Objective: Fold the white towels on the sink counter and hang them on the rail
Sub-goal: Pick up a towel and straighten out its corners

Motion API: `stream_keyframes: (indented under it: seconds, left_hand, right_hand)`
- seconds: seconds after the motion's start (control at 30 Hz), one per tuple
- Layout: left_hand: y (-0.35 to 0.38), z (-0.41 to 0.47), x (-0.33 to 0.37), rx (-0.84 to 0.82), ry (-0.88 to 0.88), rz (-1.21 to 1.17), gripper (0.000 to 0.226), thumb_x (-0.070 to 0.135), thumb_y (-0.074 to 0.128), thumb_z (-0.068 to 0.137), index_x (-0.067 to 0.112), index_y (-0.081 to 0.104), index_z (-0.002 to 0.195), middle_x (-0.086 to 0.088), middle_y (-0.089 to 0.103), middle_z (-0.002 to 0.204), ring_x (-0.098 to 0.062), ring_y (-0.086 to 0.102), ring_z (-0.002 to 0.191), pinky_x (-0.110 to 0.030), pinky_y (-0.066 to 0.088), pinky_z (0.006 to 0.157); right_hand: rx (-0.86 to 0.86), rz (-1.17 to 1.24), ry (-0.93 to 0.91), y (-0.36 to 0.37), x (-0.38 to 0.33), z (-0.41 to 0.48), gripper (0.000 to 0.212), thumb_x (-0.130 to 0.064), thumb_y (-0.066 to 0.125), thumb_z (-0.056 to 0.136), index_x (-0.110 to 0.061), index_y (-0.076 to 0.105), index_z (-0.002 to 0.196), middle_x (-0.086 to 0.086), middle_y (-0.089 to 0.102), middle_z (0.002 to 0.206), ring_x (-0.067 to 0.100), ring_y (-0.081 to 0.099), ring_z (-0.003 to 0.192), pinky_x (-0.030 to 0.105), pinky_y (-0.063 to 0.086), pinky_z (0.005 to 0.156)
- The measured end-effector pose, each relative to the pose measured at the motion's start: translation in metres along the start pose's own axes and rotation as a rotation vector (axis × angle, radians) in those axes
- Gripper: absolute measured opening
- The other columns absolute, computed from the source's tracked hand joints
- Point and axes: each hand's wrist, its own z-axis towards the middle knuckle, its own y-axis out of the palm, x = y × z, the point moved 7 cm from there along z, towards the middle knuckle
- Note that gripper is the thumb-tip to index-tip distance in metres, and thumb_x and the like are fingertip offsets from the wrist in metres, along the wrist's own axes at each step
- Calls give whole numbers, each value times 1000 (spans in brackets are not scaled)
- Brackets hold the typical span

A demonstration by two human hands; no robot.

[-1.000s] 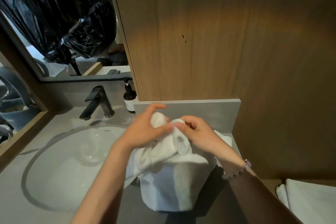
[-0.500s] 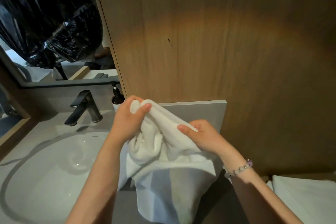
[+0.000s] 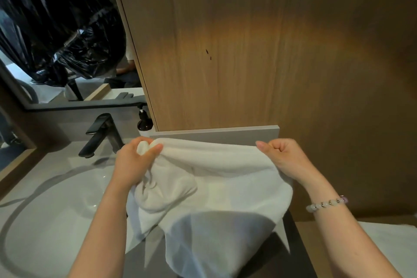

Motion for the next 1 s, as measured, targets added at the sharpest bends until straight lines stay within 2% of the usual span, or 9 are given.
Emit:
stream_keyframes:
  seconds: [0.13, 0.2, 0.27, 0.37, 0.43, 0.5, 0.63, 0.8, 1.0]
  left_hand:
    - [27, -16, 38, -212, 222, 202, 63, 34, 79, 71, 31, 52, 128, 19, 46, 123, 0, 39, 114, -20, 31, 97]
    - [56, -28, 59, -374, 324, 216, 83, 35, 84, 63, 31, 44, 136, 23, 43, 127, 5, 36, 118, -12, 26, 98]
    - [86, -40, 69, -528, 372, 179, 92, 40, 88, 55, 29, 45, 136, 20, 50, 127, 4, 44, 119, -13, 31, 100]
    - [111, -49, 69, -620, 370, 126, 57, 47, 77, 57, 28, 64, 110, 8, 69, 101, -7, 61, 93, -29, 47, 89]
    - [108, -44, 63, -586, 322, 80, 28, 45, 72, 62, 27, 65, 83, 4, 66, 76, -10, 56, 68, -31, 47, 70]
    - [99, -38, 57, -561, 264, 6, 19, 36, 75, 70, 23, 61, 73, 1, 59, 64, -13, 51, 56, -28, 43, 56]
    - [80, -27, 51, -502, 238, -2, 19, 17, 73, 81, 21, 59, 69, 1, 57, 58, -13, 50, 51, -25, 42, 51]
    - [54, -13, 33, -418, 172, 36, 16, 20, 71, 82, 19, 60, 70, -3, 61, 64, -13, 53, 56, -26, 44, 56]
    - [29, 0, 0, -322, 25, 18, 12, 17, 70, 83, 14, 62, 75, -1, 62, 66, -18, 54, 62, -30, 43, 61]
  right_hand:
    - [-55, 28, -55, 17, -19, 1, 51, -44, 60, 83, -3, 46, 55, 9, 35, 51, 17, 33, 47, 29, 30, 56]
    - [-103, 8, -100, 34, -35, 2, 52, -35, 61, 87, 5, 48, 57, 10, 37, 54, 20, 34, 51, 29, 29, 56]
    - [-141, -8, -136, 52, -48, 1, 48, -29, 62, 89, 5, 51, 57, 10, 40, 54, 15, 37, 51, 28, 30, 55]
    - [-165, -10, -167, 66, -55, 1, 39, -25, 64, 88, -18, 53, 52, -3, 43, 51, 3, 35, 49, 24, 29, 53]
    - [-167, -11, -149, 65, -49, 1, 41, -26, 64, 88, -23, 51, 49, -7, 40, 48, 2, 33, 47, 24, 28, 52]
    - [-175, -40, -103, 60, -39, 0, 41, -30, 66, 86, -23, 52, 49, -12, 42, 46, 1, 35, 45, 24, 28, 51]
    - [-218, -148, -6, 49, -24, -2, 46, -40, 71, 79, -15, 45, 51, -6, 38, 47, 8, 33, 45, 24, 25, 50]
    - [-196, -145, 38, 24, -13, -1, 58, -38, 73, 78, -18, 28, 47, -4, 21, 46, 10, 20, 43, 27, 18, 49]
    - [-211, -85, 90, 3, 7, 0, 54, -30, 76, 76, -17, 32, 48, -5, 27, 46, 9, 25, 43, 27, 22, 50]
